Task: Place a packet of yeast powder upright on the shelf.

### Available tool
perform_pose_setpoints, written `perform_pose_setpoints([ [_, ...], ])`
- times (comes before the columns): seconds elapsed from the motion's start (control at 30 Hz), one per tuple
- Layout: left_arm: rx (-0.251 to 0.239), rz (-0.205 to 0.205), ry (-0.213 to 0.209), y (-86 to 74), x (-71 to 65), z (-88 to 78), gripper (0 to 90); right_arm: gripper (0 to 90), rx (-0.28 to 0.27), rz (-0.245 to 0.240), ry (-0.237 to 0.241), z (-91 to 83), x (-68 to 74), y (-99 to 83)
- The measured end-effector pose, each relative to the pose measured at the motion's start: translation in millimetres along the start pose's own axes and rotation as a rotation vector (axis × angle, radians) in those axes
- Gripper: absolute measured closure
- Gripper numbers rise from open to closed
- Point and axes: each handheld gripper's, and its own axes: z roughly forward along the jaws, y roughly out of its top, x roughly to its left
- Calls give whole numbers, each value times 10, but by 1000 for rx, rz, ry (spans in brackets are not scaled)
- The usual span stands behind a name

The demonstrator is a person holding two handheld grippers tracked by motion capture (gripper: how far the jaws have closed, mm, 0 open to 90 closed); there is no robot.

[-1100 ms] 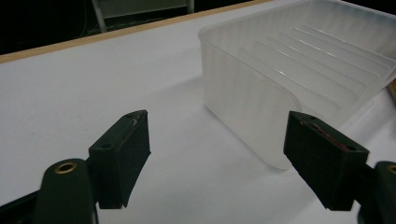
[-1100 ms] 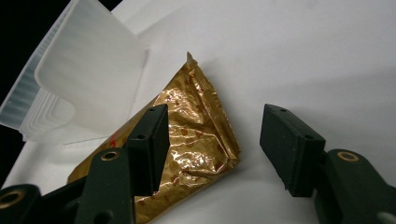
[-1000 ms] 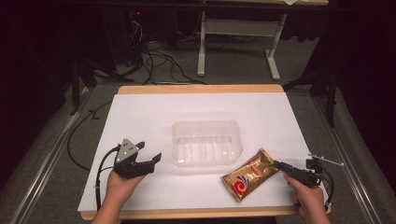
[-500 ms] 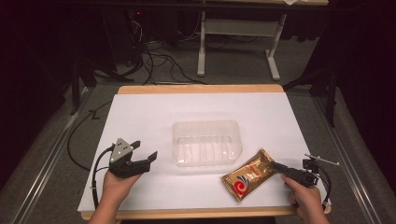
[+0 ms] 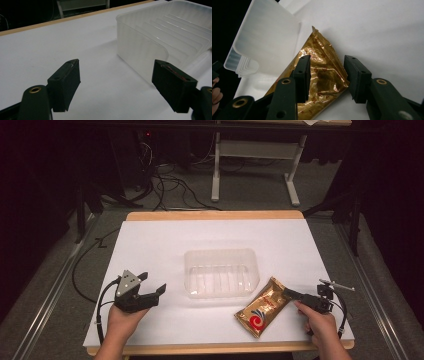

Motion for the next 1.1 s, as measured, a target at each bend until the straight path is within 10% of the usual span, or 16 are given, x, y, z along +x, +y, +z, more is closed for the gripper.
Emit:
perform_pose_setpoints([
  [0.2, 4, -8, 12, -29, 34, -43, 232, 547, 8, -32, -1, 70, 46, 30],
  [0.5, 17, -1, 18, -45, 32, -36, 232, 709, 34, -60, -34, 98, 52, 56],
  [0.6, 20, 5, 18, -45, 28, -34, 232, 891, 22, -101, -44, 82, 73, 50],
  [1.1, 15, 9, 11, -47, 4, -37, 232, 900, -43, -221, -20, -31, 205, 54],
])
